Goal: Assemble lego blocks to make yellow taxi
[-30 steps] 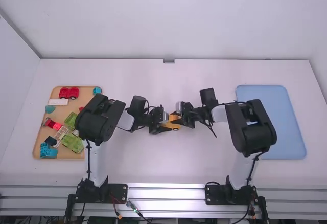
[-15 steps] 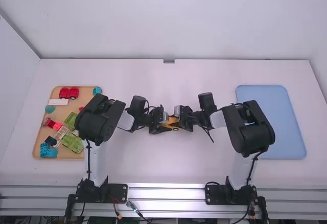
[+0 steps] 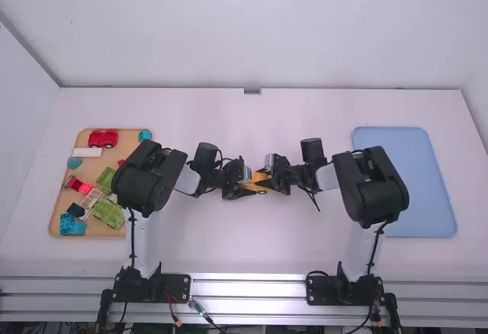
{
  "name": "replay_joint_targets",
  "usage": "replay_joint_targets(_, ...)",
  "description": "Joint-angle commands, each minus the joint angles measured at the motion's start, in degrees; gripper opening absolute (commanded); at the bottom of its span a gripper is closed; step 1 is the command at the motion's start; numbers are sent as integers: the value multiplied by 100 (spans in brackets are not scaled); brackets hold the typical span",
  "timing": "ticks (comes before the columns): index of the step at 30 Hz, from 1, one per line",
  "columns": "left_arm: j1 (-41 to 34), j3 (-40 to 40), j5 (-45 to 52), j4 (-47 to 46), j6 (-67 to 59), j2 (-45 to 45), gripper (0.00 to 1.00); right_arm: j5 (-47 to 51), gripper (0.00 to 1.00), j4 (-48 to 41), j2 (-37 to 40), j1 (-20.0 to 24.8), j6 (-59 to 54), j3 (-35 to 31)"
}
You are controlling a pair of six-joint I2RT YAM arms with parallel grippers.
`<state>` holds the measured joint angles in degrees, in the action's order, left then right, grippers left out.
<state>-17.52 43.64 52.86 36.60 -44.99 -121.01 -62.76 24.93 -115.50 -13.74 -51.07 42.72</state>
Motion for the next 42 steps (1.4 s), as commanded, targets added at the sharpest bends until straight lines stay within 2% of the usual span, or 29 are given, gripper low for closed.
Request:
replay_joint_targets(1,-17,-48,17,0,-90,-83,52,-31,0,-125,-160,31,-28,-33)
replay_joint_targets(5,-9,-44,20,-15,-87,-83,52,-24,0,-435,-162,-11,-345,-31)
replay_joint_targets(15,-2,-81,212,-52,-94,-83,50,345,0,-483,-162,-345,-422,20)
replay_joint_targets(25,15,-96,210,-160,-332,-83,48,654,0,-940,-170,-363,-446,146)
replay_joint_targets(36,15,-81,166,-9,-284,-83,46,1624,0,-1047,-227,-671,-426,151)
replay_joint_targets(42,20,-79,166,15,-284,-83,45,1818,0,-1091,-227,-658,-442,146)
